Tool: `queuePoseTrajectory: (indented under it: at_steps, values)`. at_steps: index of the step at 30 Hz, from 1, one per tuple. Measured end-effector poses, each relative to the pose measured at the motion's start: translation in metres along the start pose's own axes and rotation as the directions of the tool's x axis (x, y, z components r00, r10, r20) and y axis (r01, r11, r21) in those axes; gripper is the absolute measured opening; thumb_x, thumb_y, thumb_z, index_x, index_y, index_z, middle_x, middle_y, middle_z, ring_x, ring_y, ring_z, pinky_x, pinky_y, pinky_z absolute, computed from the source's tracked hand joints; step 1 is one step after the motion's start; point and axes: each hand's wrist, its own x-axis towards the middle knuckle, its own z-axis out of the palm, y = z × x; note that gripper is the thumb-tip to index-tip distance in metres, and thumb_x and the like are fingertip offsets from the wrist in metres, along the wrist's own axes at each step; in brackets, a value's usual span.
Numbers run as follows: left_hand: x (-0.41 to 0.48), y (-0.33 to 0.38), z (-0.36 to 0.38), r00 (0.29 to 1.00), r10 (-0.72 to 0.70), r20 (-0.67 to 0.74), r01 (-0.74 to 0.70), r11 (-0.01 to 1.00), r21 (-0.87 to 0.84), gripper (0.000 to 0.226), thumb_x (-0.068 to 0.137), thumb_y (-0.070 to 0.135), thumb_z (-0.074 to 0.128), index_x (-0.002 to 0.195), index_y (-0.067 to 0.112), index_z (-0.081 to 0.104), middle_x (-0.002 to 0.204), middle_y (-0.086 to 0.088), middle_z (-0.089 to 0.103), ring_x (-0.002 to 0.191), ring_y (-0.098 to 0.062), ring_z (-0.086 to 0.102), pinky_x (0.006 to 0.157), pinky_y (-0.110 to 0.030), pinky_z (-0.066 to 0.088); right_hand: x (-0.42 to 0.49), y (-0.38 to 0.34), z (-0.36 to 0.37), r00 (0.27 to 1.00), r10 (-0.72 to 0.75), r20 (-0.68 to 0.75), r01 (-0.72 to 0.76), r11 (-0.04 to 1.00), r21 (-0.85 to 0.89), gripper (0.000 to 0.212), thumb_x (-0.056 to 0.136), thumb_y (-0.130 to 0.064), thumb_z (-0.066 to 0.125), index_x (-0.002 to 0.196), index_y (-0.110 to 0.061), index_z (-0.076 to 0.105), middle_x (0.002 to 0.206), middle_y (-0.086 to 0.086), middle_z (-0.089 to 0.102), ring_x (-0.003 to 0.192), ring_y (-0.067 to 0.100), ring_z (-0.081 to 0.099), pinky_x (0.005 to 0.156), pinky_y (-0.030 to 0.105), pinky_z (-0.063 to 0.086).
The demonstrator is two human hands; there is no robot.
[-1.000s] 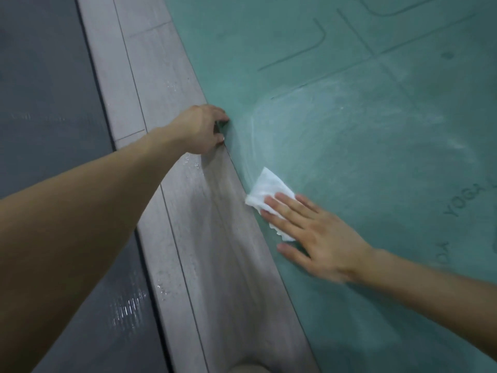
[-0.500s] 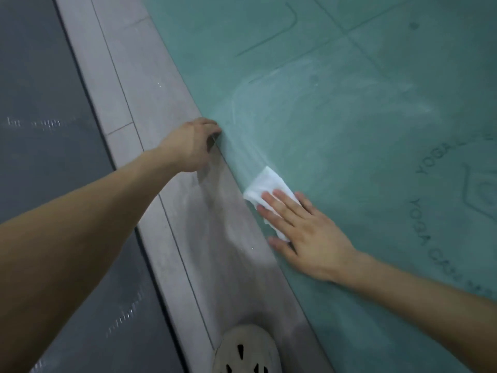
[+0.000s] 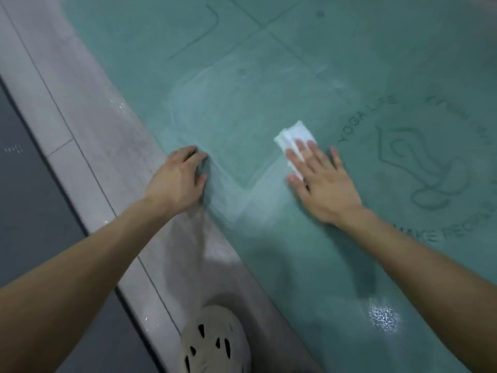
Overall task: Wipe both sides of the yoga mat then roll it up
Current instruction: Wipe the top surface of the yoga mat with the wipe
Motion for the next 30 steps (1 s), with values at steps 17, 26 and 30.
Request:
queuePoseTrajectory:
  at_steps: [17,26,30]
  values:
    - [0.002,0.012,-0.015,0.988,-0.044,0.149,0.031,0.996,0.089,0.063,0.09,0.017,0.055,0.152,0.02,0.051,0.16,-0.007,0.045,0.141,-0.037,0.045,0.115,-0.052,0.043,0.039,0.003,-0.012,0.973,0.229,0.006,-0.229,0.973,0.036,0.081,0.103,-0.068,0.007,0.169,-0.022,0.013,0.177,0.005,0.0,0.163,0.022,-0.004,0.131,0.052,0.003]
    - [-0.001,0.01,-0.01,0.976,-0.051,0.213,0.02,0.99,0.143,0.069,0.097,0.029,0.056,0.162,0.025,0.033,0.169,-0.009,0.029,0.152,-0.035,0.034,0.121,-0.049,0.038,0.07,0.056,-0.023,0.96,0.277,-0.024,-0.277,0.961,0.027,0.076,0.105,-0.064,0.006,0.168,-0.025,0.019,0.177,0.0,0.011,0.163,0.019,0.007,0.128,0.063,0.007]
    - [0.002,0.025,-0.007,0.992,0.007,0.126,-0.017,0.997,0.078,0.062,0.097,0.032,0.059,0.156,0.03,0.042,0.153,-0.011,0.046,0.14,-0.039,0.044,0.115,-0.051,0.043,0.047,0.006,-0.013,0.975,0.223,-0.017,-0.222,0.974,0.041,0.08,0.104,-0.066,0.012,0.169,-0.021,0.017,0.177,0.004,0.003,0.163,0.022,-0.001,0.131,0.053,0.0]
